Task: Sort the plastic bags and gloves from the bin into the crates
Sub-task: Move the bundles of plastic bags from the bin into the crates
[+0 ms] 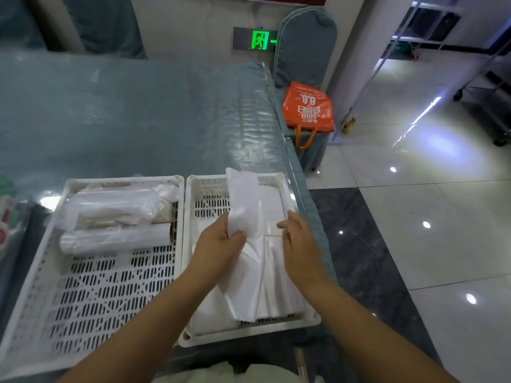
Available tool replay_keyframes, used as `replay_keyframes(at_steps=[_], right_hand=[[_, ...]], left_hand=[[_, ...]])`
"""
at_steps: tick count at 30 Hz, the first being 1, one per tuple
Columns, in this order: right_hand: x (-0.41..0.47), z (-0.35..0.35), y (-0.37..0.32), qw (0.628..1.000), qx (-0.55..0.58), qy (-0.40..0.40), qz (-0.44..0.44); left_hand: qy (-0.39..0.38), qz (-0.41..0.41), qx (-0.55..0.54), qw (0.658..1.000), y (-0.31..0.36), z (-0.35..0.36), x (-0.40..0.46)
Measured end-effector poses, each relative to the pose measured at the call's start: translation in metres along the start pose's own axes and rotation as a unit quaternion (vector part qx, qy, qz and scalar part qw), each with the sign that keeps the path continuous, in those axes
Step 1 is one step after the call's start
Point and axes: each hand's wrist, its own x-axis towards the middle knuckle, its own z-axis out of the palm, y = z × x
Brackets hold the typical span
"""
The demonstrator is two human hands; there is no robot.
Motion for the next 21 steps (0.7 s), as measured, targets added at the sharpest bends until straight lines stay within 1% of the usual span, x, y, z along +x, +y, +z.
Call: replay_keyframes(at_steps=[2,3,5,8,10,14,16,18,21], right_hand=[[0.004,-0.014,0.006,0.996,0.029,0.076,0.03],[0.005,-0.02,0.01,0.994,0.04,0.093,0.046],[0.005,-0.026,0.018,0.991,0.052,0.099,0.07],[0.0,-0.025,0.027,0.994,0.033,0.081,0.068],[-0.004,-0.022,0.029,0.995,0.032,0.069,0.063],[-0.006,-0.017,0.03,0.995,0.044,0.074,0.049],[-0.004,-0.015,0.028,0.996,0.044,0.065,0.043],[-0.005,-0.012,0.026,0.999,0.025,0.038,0.03],[-0.009,-0.007,0.028,0.999,-0.046,-0.012,-0.011]], left_hand=[[-0.015,0.007,-0.01,1.0,0.0,0.022,0.002],[-0.017,0.006,-0.021,1.0,-0.002,0.032,0.002],[-0.014,-0.017,-0.026,0.999,-0.012,0.053,0.004],[-0.01,-0.111,0.048,0.993,-0.029,0.072,0.009],[-0.003,-0.143,0.075,0.987,-0.035,0.076,0.013],[-0.011,-0.11,0.097,0.989,-0.03,0.083,0.021],[-0.014,-0.094,0.102,0.99,-0.027,0.086,0.023],[-0.026,-0.079,0.129,0.988,-0.024,0.087,0.025],[-0.053,-0.053,0.168,0.983,-0.024,0.081,0.027]])
